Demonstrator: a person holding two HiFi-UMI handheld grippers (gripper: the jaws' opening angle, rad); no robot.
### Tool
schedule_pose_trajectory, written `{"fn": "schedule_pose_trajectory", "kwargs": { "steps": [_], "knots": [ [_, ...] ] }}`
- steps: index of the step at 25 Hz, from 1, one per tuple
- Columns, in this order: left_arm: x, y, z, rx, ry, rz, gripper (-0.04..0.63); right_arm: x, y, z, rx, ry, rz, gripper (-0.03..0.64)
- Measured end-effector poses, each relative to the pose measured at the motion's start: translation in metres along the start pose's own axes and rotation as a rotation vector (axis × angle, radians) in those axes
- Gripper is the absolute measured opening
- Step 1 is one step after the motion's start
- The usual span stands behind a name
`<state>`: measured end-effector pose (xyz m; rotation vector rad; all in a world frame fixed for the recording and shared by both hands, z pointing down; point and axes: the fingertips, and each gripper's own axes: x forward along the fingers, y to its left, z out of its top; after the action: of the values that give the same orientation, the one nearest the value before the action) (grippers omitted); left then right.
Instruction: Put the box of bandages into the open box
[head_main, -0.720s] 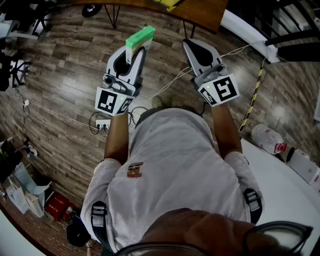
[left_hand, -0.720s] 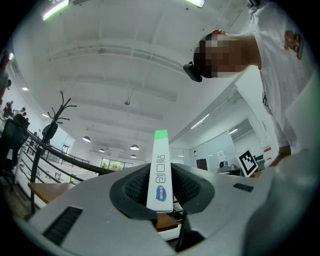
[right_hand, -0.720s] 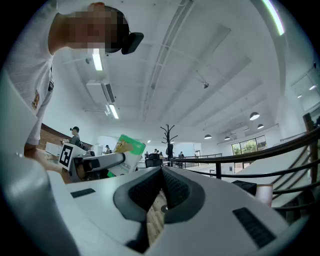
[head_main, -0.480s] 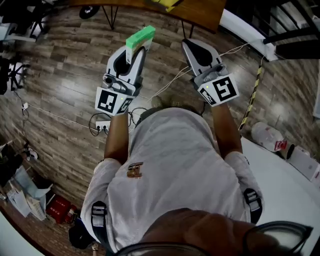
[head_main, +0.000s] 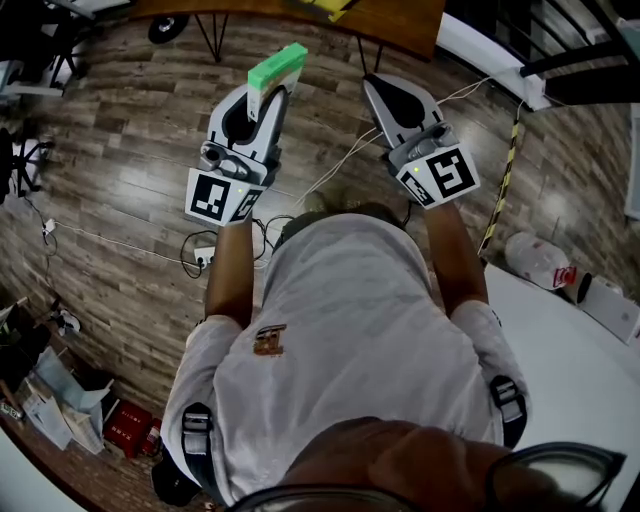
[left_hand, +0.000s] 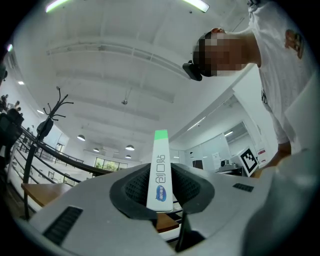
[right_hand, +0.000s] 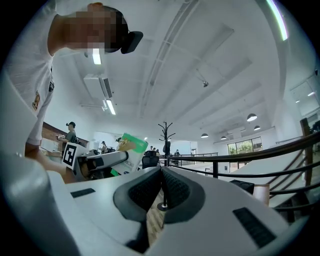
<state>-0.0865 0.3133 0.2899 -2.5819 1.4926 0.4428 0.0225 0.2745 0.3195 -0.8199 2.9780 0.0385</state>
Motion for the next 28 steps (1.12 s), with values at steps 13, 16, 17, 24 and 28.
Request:
{"fn": "schedule_pose_trajectory", "kwargs": {
  "steps": [13,16,17,24,28],
  "knots": [
    [-0.020,0.046,0.013,0.018,-0.034,-0.048,0.106,0.033,0.029,-0.007,-0.025,0.011,-0.041,0.032],
    [-0.024,0.057,0.016,0.023,-0.038,-0.050,0.106,0.041,0.034,-0.009,-0.030,0.014,-0.044,0.032],
    [-0.022,0.063,0.016,0.023,-0.039,-0.048,0.106,0.046,0.032,-0.009,-0.031,0.016,-0.044,0.032],
    [0.031,0.109,0.001,0.022,-0.023,-0.039,0.106,0.084,-0.026,-0.013,-0.014,0.031,-0.057,0.032],
    [0.046,0.121,-0.009,0.035,-0.021,-0.037,0.106,0.096,-0.046,-0.022,-0.011,0.018,-0.051,0.032]
  ]
}}
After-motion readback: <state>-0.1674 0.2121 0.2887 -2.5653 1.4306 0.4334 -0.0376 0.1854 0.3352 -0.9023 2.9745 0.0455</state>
